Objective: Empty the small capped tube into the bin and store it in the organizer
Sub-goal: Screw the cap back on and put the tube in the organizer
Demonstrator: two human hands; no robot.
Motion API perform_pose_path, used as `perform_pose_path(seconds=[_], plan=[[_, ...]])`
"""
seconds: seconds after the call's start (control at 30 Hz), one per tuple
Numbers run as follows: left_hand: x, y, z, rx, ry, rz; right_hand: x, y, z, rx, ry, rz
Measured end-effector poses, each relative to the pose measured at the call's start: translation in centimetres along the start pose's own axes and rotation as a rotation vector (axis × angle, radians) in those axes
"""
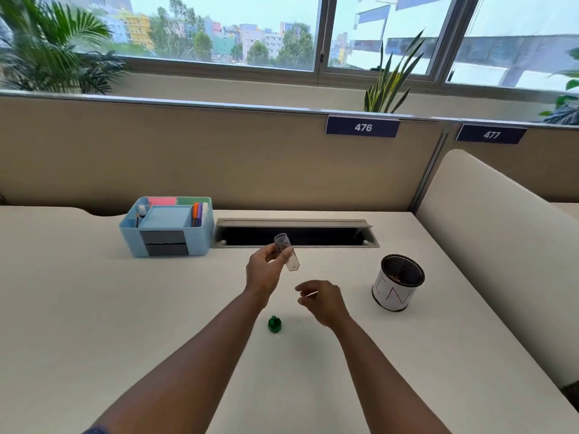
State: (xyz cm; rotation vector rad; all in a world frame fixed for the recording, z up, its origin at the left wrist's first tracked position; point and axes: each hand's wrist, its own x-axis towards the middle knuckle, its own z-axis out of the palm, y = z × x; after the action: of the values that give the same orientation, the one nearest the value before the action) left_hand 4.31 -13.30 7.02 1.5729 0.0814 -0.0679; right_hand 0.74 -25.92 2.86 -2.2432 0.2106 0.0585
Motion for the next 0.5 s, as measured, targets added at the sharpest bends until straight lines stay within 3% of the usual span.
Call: perform_pose_path(seconds=[0.13,0.23,0.37,0.5], plan=[[0.5,-0.4,-2.9,0.046,0.025,-0.011,0.5,-0.7,3.7,-0.428,-0.31,-0.187],[0.7,-0.6,-4.9,0.053,0.033,-0.03,0.4,-0.8,6.1,-0.635,-0.425,-0.234],[1.0,-1.4,-6.8,0.055,0.025,-0.038,0.0,-0.1,8.0,-0.717,-0.312,-0.275],[1.3,-2.0,-8.0,0.052,-0.011,-0.049,0.4,0.0,8.4,-0.506,-0.159,-0.176]])
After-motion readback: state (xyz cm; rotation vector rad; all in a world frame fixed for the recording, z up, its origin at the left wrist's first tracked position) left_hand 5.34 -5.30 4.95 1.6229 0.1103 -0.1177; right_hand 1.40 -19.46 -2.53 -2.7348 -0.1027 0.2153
